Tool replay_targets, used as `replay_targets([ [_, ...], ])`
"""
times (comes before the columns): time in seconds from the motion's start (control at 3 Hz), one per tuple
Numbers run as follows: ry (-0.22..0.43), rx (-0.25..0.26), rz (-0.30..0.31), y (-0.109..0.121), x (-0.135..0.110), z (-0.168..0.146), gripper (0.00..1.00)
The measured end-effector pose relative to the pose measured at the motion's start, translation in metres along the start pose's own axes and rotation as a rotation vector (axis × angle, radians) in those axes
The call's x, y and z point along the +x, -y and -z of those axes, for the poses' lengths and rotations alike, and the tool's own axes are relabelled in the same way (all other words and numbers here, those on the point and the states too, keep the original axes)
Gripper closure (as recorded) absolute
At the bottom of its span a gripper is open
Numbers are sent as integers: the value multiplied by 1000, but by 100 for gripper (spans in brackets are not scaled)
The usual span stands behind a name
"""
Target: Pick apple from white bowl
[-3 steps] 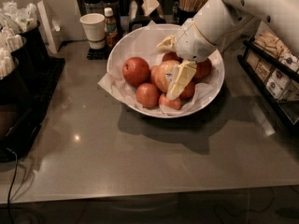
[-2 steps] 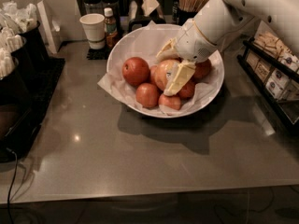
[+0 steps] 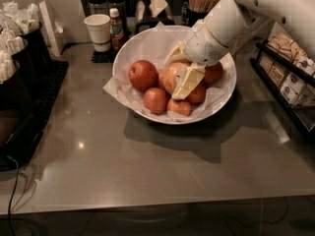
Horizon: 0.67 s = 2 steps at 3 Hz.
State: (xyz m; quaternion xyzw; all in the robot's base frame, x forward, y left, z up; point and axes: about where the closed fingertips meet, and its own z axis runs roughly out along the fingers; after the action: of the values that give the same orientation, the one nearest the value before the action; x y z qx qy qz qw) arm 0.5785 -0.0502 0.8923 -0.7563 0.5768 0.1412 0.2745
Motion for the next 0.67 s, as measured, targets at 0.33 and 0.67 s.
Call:
replay_targets([
  [0.33, 46, 27, 17, -1, -9, 10, 100],
  [0.67, 120, 59, 35, -10, -25, 36, 100],
])
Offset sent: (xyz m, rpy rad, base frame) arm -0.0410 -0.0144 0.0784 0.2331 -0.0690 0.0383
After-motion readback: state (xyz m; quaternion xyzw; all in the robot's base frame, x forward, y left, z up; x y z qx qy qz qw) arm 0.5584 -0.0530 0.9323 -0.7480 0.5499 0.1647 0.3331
